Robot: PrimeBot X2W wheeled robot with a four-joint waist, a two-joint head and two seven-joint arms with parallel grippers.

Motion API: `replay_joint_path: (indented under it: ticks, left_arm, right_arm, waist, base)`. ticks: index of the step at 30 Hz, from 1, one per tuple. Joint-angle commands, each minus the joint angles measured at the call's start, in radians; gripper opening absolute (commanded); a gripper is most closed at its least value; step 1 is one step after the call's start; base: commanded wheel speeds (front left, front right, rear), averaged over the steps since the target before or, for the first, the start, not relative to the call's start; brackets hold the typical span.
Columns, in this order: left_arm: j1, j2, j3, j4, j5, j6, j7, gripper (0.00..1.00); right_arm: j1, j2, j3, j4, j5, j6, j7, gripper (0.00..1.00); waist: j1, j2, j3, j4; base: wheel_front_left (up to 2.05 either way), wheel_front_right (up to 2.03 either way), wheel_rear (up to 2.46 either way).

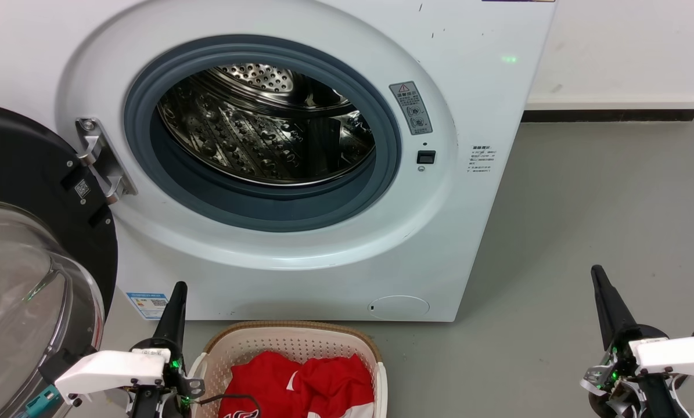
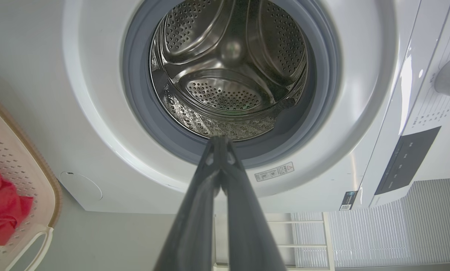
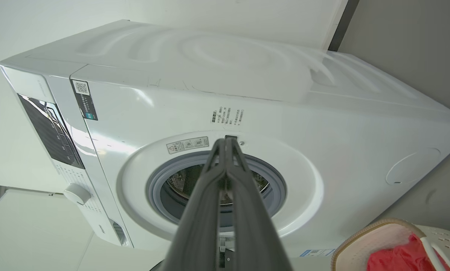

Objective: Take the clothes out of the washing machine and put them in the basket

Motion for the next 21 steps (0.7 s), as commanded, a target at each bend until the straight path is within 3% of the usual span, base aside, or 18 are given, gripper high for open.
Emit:
replay_joint_path:
  ticks: [1,21]
  left_arm:
    - [-0.015,-0.002,0.004,0.002,-0.019,-0.009,0.006,0.0]
    - [-0.027,-0.002,0.015,0.015,-0.152,-0.017,0.038,0.0]
  right_arm:
    - [-0.019,-0.005,-0.001,0.002,0.022,0.0,0.007,0.0]
    - [-0.032,-0.004,-0.003,0.024,0.157,0.0,0.039,0.0]
  waist:
    - [0.0,0.0,0.0,0.0]
    - [0.0,0.0,-0.004,0.006]
  base:
    - [0.0,0.0,0.0]
    - [0.0,0.0,0.0]
